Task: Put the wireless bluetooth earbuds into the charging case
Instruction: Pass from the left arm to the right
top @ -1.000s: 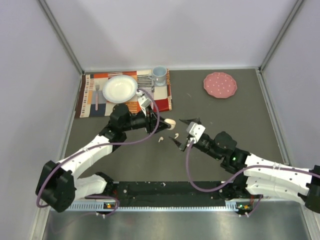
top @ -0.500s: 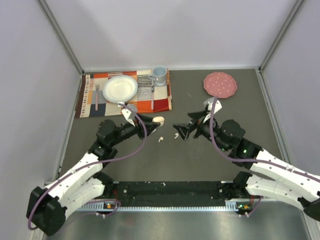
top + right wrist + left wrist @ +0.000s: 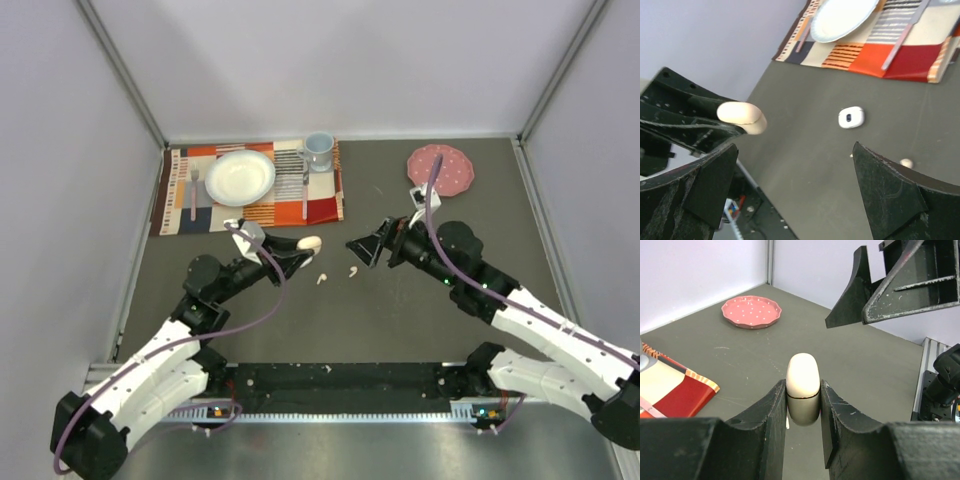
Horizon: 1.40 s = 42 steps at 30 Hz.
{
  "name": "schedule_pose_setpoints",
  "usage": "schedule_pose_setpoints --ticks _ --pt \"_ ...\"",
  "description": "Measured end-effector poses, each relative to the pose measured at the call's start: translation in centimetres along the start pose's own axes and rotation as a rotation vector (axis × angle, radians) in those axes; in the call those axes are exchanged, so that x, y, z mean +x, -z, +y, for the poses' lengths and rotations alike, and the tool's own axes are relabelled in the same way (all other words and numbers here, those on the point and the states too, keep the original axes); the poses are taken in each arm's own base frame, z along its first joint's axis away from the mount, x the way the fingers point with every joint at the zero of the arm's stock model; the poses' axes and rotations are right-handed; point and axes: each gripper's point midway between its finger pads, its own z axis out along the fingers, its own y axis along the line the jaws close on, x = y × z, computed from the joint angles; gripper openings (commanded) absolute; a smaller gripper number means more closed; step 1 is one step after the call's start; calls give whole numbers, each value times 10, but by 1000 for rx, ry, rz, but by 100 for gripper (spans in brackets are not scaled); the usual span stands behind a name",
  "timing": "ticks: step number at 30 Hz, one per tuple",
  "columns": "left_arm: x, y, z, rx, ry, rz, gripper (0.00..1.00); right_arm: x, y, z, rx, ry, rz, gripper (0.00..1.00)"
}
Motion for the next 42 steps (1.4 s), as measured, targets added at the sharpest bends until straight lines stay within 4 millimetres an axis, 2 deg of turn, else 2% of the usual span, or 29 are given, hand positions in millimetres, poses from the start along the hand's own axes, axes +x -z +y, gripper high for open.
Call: schedule_pose_setpoints --ticks 4,10,14,17,25,35,41,42 --pt "1 4 -4 22 -25 -22 0 3 -8 12 -36 -118 30 95" --pt "15 9 -13 83 -59 -35 0 9 -14 30 -103 -293 73 92" --pt "13 9 -18 122 -101 -49 0 7 -14 38 -136 -375 76 90" --pt "8 10 -20 132 -141 -83 0 14 -16 39 -140 -453 104 91" --pt "11 13 -17 122 -192 -113 0 51 -31 35 -144 -637 227 89" --pt "7 13 -18 124 -210 -127 0 55 -46 52 -250 -747 286 83" --pt "8 13 -19 129 -208 -124 0 54 -45 56 -269 -765 296 70" --pt "9 12 -19 130 -206 -122 0 55 -46 56 -267 -774 300 65"
